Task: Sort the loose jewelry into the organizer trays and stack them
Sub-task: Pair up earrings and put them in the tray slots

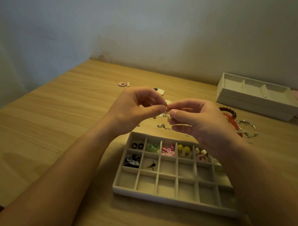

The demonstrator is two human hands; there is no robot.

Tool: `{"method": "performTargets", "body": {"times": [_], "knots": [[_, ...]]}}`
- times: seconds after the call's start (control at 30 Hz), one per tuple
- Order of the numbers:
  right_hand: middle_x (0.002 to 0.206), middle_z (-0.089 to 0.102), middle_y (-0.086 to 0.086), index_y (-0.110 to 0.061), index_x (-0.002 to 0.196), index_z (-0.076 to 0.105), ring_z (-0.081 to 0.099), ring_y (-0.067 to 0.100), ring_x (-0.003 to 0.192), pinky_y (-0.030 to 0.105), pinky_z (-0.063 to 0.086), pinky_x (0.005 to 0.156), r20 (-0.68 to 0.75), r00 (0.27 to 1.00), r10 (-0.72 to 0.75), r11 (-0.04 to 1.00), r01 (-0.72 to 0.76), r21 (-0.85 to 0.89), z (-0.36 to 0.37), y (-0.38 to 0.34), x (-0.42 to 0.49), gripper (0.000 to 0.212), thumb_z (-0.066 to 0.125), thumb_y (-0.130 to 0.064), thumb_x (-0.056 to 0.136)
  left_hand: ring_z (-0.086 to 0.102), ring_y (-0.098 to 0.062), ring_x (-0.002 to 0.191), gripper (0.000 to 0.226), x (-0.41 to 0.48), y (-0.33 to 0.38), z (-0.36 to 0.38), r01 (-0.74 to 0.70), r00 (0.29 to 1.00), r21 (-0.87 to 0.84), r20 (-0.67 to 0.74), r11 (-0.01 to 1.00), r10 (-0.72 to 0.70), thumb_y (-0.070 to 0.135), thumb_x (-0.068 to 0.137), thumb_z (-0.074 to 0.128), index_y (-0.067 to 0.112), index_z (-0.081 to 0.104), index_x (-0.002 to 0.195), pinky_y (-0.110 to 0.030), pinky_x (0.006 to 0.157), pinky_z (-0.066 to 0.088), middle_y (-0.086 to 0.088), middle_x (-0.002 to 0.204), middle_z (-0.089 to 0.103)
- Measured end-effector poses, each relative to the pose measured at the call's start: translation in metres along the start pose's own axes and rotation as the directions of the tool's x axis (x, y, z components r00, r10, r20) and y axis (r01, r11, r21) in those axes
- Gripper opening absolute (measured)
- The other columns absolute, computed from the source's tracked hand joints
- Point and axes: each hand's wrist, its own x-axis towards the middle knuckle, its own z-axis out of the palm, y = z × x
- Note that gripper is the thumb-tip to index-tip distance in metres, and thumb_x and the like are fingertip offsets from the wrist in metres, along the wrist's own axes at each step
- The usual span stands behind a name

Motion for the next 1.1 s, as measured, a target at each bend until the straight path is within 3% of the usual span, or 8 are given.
{"method": "performTargets", "body": {"times": [0.1,0.27,0.4,0.5,0.7,0.93,1.1], "knots": [[0.091,0.076,0.010,-0.007,0.104,0.075,0.073,0.022,0.083,0.031,0.061,0.077,-0.018,0.999,-0.046,0.999,0.045,-0.025,0.001,0.001,-0.002,0.015,0.070,-0.004,0.091,0.065,-0.010,0.074,0.008,-0.005,0.001,0.006,0.026,0.999,-0.024,-0.024,0.999,-0.027,0.010,0.086,0.076,0.012,0.073,0.093,-0.023,0.068,0.053,0.002,0.081,0.072],[0.092,0.076,0.008,-0.010,0.113,0.072,0.074,0.023,0.086,0.031,0.063,0.077,-0.006,0.988,-0.154,0.971,0.150,-0.188,0.010,-0.003,-0.006,0.020,0.068,-0.006,0.094,0.062,-0.007,0.070,0.008,-0.015,0.013,0.010,0.058,0.997,-0.044,-0.043,0.997,-0.060,0.009,0.089,0.073,0.002,0.070,0.092,-0.020,0.059,0.048,0.000,0.079,0.068],[0.094,0.074,0.007,-0.011,0.112,0.070,0.072,0.023,0.085,0.037,0.064,0.077,0.061,0.959,-0.278,0.893,0.281,-0.351,0.013,-0.006,-0.009,0.020,0.069,-0.005,0.093,0.070,-0.020,0.083,0.019,-0.025,0.021,0.011,0.225,0.970,-0.257,-0.035,0.940,-0.242,0.018,0.098,0.061,0.001,0.067,0.102,-0.028,0.064,0.056,-0.009,0.090,0.072],[0.093,0.072,0.007,-0.009,0.109,0.067,0.072,0.022,0.082,0.038,0.064,0.074,0.090,0.943,-0.320,0.859,0.329,-0.393,0.011,-0.007,-0.009,0.020,0.072,-0.005,0.091,0.071,-0.023,0.085,0.024,-0.028,0.026,0.012,0.273,0.954,-0.359,-0.018,0.893,-0.299,0.017,0.091,0.068,0.003,0.063,0.110,-0.028,0.066,0.059,-0.009,0.094,0.074],[0.087,0.072,0.003,-0.014,0.099,0.066,0.071,0.014,0.075,0.026,0.060,0.066,0.102,0.936,-0.337,0.857,0.350,-0.379,0.003,-0.007,-0.007,0.023,0.082,-0.009,0.082,0.070,-0.020,0.078,0.024,-0.034,0.027,0.012,0.343,0.931,-0.495,0.070,0.798,-0.357,0.015,0.078,0.071,0.006,0.067,0.100,-0.022,0.063,0.060,-0.011,0.088,0.071],[0.090,0.072,0.005,-0.014,0.099,0.067,0.071,0.020,0.076,0.029,0.062,0.066,0.131,0.943,-0.306,0.859,0.333,-0.388,0.007,-0.003,-0.005,0.018,0.078,-0.008,0.086,0.066,-0.018,0.072,0.028,-0.037,0.028,0.005,0.367,0.928,-0.380,0.082,0.849,-0.364,0.013,0.077,0.072,0.005,0.069,0.104,-0.022,0.060,0.058,-0.010,0.087,0.071],[0.090,0.072,0.004,-0.013,0.101,0.068,0.070,0.017,0.076,0.029,0.062,0.067,0.093,0.976,-0.198,0.887,0.218,-0.408,0.010,0.000,-0.007,0.013,0.074,-0.020,0.091,0.068,-0.019,0.075,0.034,-0.039,0.028,0.006,0.367,0.929,-0.284,0.057,0.886,-0.367,0.013,0.079,0.073,0.001,0.067,0.110,-0.025,0.064,0.059,-0.010,0.087,0.072]]}}
